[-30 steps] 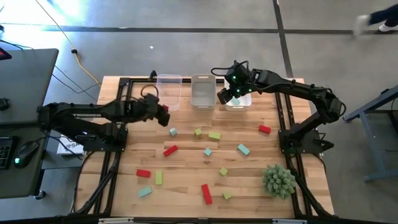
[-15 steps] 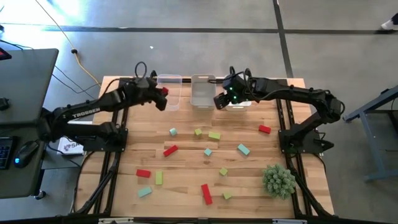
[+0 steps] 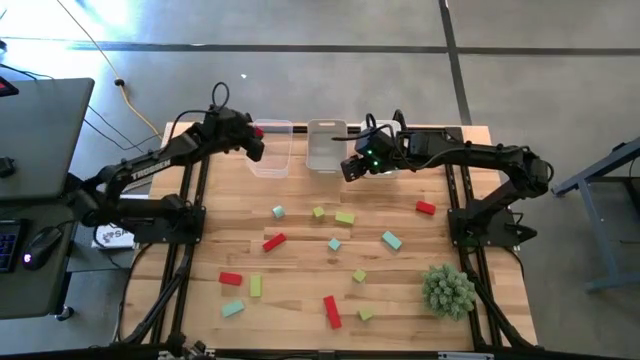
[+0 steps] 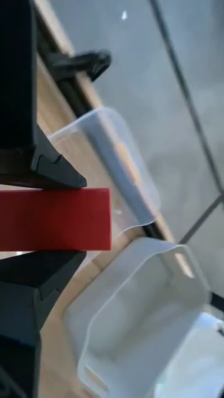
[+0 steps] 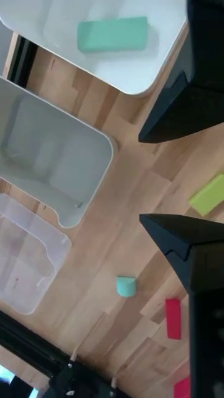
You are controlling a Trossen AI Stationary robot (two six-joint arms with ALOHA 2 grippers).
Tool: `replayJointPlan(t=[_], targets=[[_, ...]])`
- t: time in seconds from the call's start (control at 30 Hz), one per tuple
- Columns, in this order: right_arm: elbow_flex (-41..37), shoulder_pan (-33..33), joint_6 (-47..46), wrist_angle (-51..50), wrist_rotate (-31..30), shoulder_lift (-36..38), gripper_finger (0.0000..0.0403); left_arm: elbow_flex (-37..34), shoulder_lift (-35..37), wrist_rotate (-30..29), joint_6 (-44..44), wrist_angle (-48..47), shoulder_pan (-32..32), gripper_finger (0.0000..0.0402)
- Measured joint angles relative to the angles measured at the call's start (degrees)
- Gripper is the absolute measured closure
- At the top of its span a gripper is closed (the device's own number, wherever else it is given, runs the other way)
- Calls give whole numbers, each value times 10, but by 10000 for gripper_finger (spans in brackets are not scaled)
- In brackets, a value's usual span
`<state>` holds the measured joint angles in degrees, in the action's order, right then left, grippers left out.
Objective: Sort & place blocks by color
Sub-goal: Put the red block into the transparent bin, then put the green block into the gray bin
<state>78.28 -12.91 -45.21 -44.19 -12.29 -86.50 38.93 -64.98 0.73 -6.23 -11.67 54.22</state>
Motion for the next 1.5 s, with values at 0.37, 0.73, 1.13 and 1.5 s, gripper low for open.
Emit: replayJointPlan(t=[0.37, 0.73, 1.13, 1.5], targets=[[0, 0, -13, 3, 0, 0, 217, 108, -154, 1, 9, -55, -4, 290], [0, 28, -13, 3, 2, 0, 217, 124, -247, 6, 9, -70, -4, 286], [0, 50, -13, 3, 3, 0, 217, 124, -253, 6, 9, -72, -4, 230], [0, 73, 3, 2, 42, 0, 217, 124, -238, 53, -6, -86, -4, 215]])
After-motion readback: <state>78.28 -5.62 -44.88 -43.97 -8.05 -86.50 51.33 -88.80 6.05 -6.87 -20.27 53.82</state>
